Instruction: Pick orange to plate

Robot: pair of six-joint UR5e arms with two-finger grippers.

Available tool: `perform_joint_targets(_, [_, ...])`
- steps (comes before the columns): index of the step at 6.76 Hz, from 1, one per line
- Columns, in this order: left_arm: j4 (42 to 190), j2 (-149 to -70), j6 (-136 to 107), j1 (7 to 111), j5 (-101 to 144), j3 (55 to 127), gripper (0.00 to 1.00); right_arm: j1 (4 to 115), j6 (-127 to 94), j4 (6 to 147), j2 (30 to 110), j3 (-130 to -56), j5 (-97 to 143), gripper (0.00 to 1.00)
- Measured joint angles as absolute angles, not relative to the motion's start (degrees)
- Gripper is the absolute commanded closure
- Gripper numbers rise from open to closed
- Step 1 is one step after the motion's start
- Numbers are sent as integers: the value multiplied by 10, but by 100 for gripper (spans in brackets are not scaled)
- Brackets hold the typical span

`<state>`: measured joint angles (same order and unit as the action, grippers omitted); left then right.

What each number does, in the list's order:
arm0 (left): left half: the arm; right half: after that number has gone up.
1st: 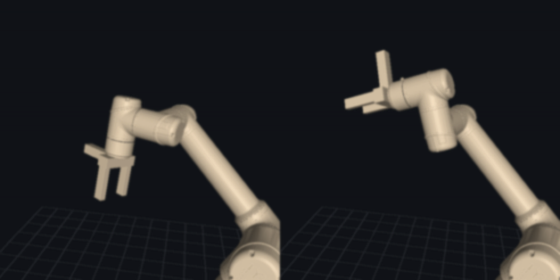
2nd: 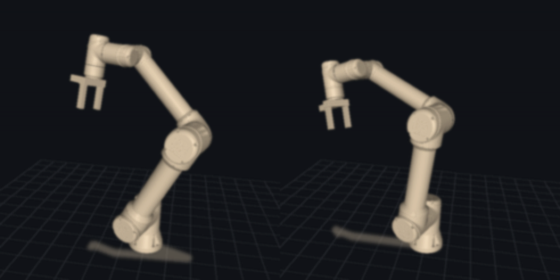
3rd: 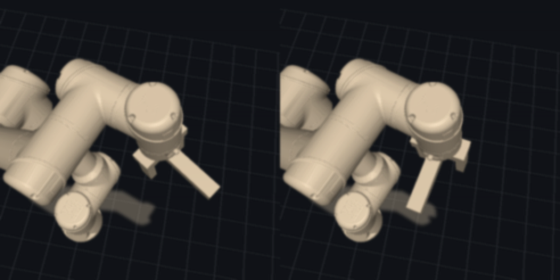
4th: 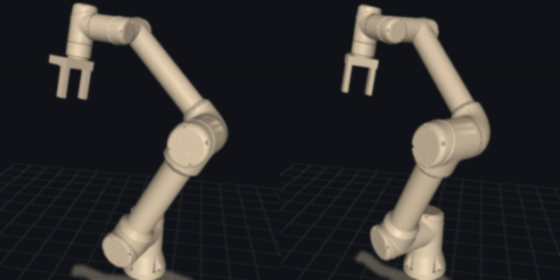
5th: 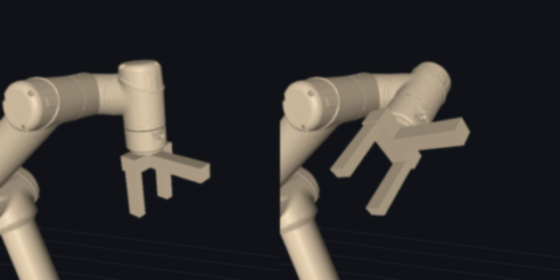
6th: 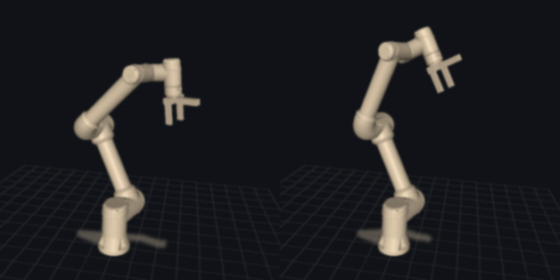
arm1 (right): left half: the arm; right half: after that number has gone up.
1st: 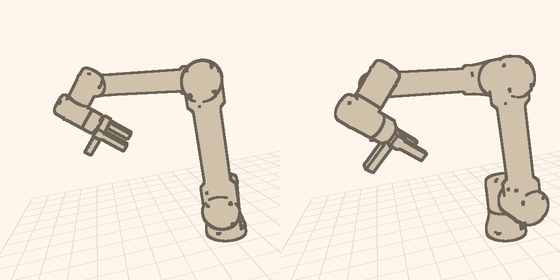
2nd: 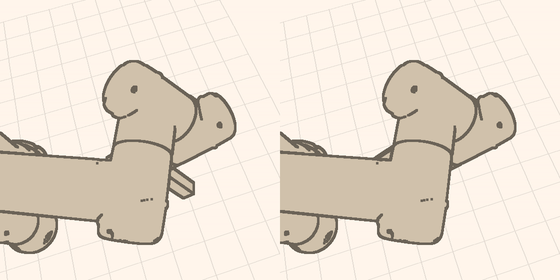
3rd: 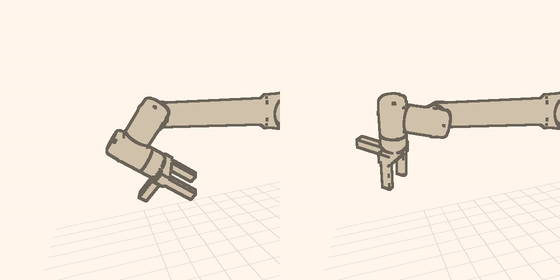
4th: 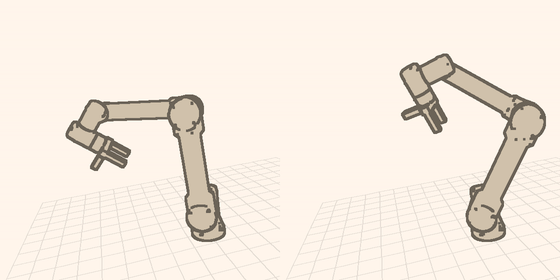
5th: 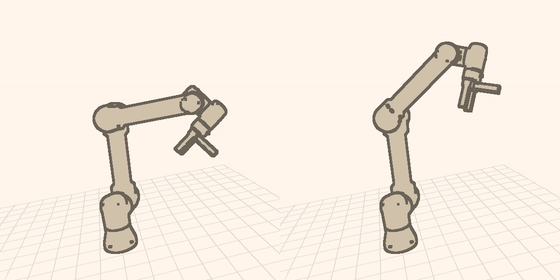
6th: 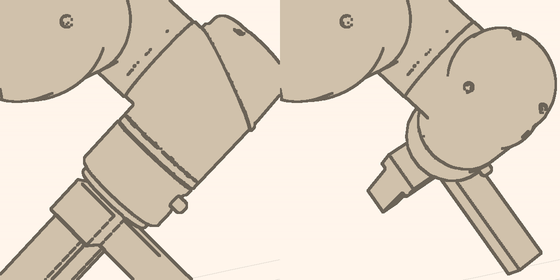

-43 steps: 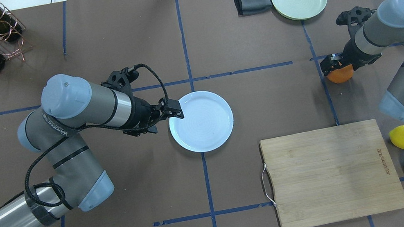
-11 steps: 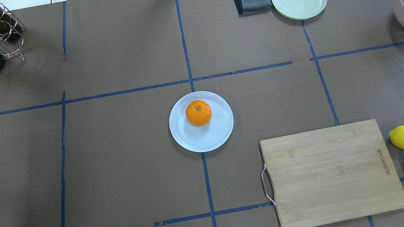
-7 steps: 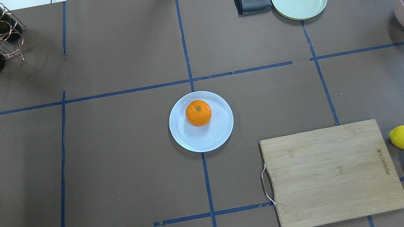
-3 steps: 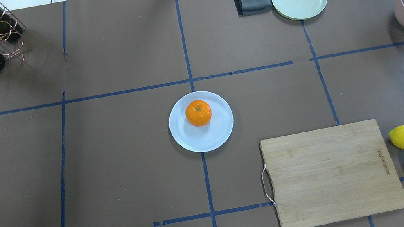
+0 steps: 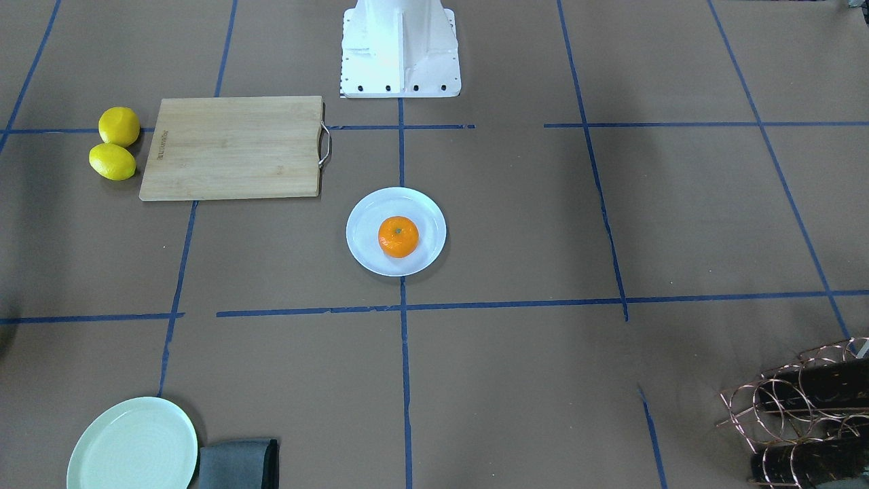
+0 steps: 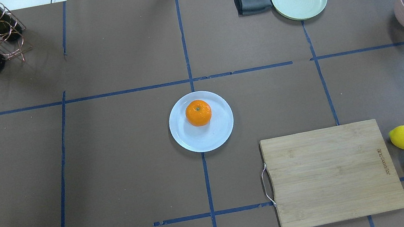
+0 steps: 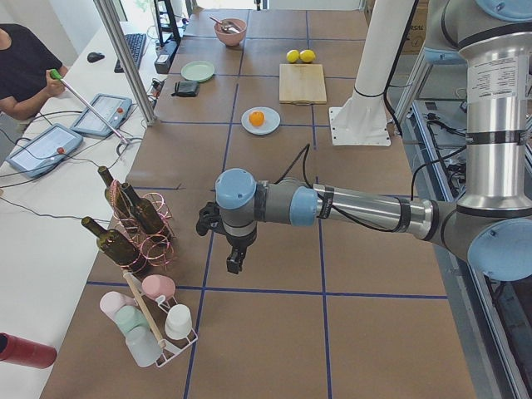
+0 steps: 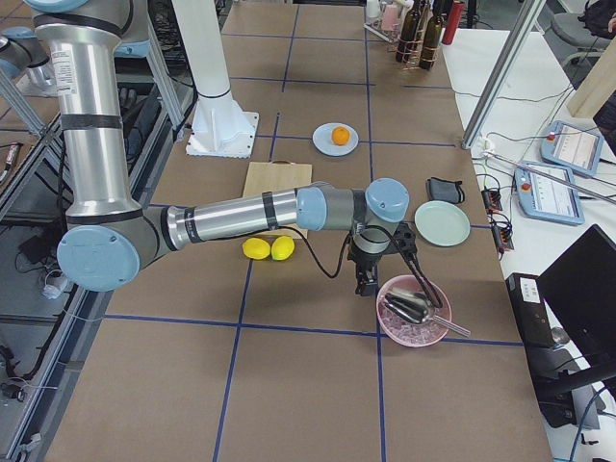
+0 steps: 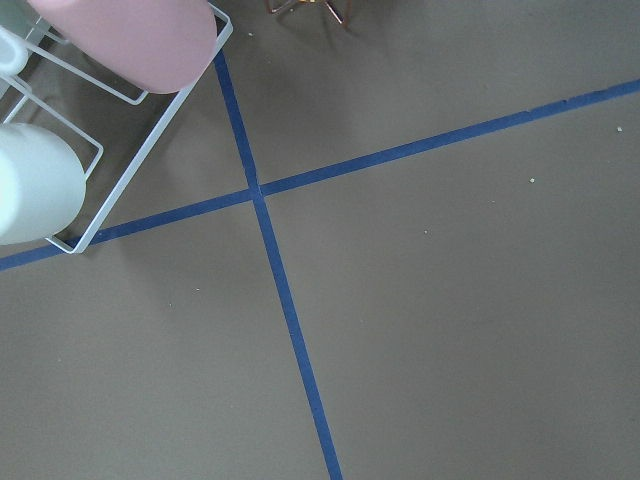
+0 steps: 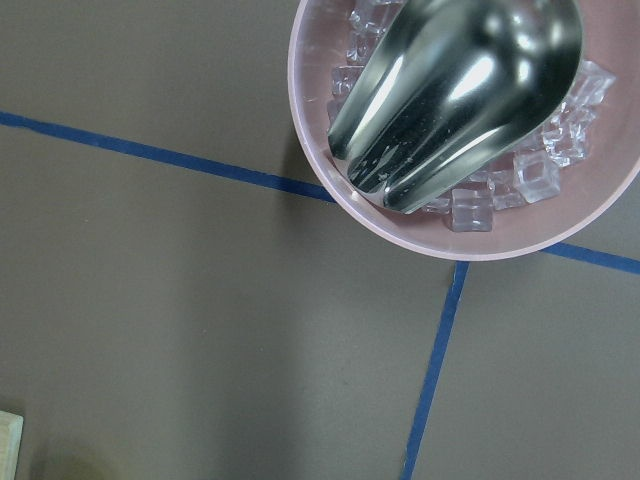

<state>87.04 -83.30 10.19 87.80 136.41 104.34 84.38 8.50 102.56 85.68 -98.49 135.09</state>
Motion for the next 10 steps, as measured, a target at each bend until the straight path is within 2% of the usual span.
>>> perform_joint_targets(10, [901, -844, 102, 878, 1361, 1049, 0, 840, 84, 995, 853, -983, 1360, 0])
